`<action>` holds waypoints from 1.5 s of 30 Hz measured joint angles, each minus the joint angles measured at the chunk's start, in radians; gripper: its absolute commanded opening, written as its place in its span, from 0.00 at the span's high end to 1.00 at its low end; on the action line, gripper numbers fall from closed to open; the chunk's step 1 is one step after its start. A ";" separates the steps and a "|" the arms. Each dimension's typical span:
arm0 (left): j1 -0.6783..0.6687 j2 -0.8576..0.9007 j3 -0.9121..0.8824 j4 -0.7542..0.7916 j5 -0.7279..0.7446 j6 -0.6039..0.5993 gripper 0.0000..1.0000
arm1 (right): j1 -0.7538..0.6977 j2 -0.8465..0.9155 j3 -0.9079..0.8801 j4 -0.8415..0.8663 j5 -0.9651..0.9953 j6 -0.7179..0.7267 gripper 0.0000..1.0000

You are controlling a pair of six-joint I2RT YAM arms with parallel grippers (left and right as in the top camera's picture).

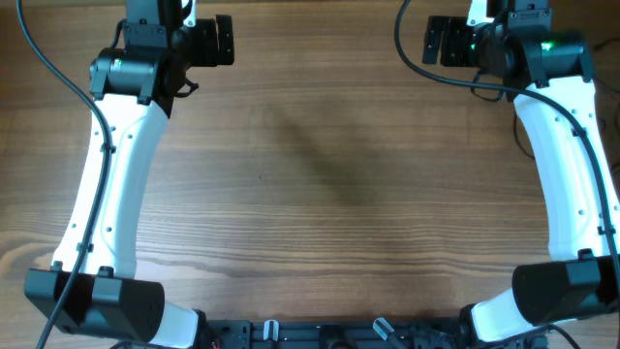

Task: Untangle cables

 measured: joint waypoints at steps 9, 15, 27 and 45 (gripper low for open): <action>0.000 0.000 0.000 -0.017 0.000 0.000 0.00 | 0.000 0.000 0.000 0.000 0.000 0.000 0.00; 0.000 0.000 0.000 -0.023 0.000 0.000 0.00 | 0.000 0.000 0.000 0.000 0.000 0.000 0.00; 0.000 -0.035 0.000 -0.024 0.053 -0.003 0.00 | 0.000 0.000 0.000 0.000 0.000 0.000 0.00; 0.000 -0.526 -0.477 0.285 0.056 -0.021 0.00 | 0.000 0.000 0.000 -0.002 0.000 0.000 0.00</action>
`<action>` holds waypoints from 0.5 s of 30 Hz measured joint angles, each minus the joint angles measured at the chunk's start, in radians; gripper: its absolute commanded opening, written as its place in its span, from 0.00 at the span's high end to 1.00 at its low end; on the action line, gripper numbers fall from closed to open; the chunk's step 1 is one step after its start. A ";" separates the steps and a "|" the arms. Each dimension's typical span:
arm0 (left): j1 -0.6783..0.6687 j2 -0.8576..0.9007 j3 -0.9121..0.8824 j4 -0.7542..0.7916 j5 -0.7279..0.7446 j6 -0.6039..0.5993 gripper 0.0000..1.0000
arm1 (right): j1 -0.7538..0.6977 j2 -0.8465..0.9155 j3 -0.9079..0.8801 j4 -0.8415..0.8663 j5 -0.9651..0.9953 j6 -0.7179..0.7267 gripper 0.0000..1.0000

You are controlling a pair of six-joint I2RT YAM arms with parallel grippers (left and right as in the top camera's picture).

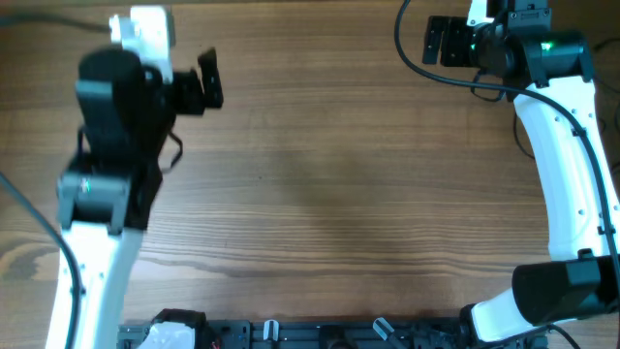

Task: Untangle cables

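No loose cable shows anywhere on the wooden table (329,194) in the overhead view. My left gripper (208,82) is at the far left, pointing right over bare wood. It is blurred, holds nothing visible, and its jaw state is unclear. My right gripper (441,41) hangs at the far right corner, pointing left, fingers together with nothing between them.
The left arm (102,194) rises along the left side and the right arm (572,165) along the right side. Black supply cables (412,48) loop off the right arm's wrist. A dark rail (320,334) runs along the near edge.
The left arm has swung: its wrist and gripper now sit lower and further into the table than at the far edge. Its base link has shifted left. The right arm has not moved.
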 measured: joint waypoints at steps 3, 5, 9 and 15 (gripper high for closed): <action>0.009 -0.114 -0.155 0.084 0.000 -0.031 0.00 | 0.000 0.000 0.000 0.000 0.000 0.000 0.00; 0.019 -0.190 -0.246 0.112 0.000 -0.050 0.00 | 0.000 0.000 0.000 0.000 0.000 0.000 0.00; 0.038 -0.325 -0.386 0.127 0.000 -0.084 0.00 | 0.000 0.000 0.000 0.000 0.000 0.000 0.00; 0.060 -0.497 -0.517 0.123 0.000 -0.120 0.00 | 0.000 0.000 0.000 0.000 0.000 0.000 0.00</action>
